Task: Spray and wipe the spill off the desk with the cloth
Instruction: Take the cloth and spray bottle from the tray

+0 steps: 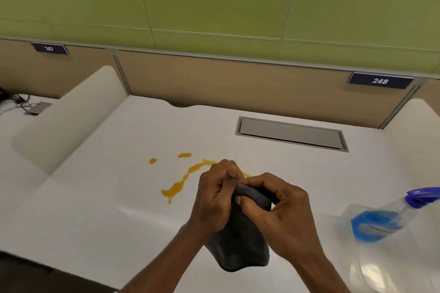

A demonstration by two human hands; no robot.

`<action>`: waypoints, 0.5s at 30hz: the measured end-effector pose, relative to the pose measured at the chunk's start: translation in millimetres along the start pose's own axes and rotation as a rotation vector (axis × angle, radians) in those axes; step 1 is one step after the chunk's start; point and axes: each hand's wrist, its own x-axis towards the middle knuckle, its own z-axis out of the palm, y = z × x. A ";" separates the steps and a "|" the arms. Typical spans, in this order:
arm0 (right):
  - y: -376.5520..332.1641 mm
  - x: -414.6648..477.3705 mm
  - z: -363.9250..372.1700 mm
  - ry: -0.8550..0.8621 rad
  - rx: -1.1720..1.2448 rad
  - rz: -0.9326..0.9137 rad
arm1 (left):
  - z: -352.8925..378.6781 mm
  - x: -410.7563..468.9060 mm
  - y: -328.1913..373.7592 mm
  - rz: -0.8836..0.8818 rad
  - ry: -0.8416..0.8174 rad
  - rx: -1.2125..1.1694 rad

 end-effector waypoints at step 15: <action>-34.5 -48.5 52.5 0.025 -0.024 -0.130 | -11.2 57.5 -29.8 -0.185 -0.454 -1.158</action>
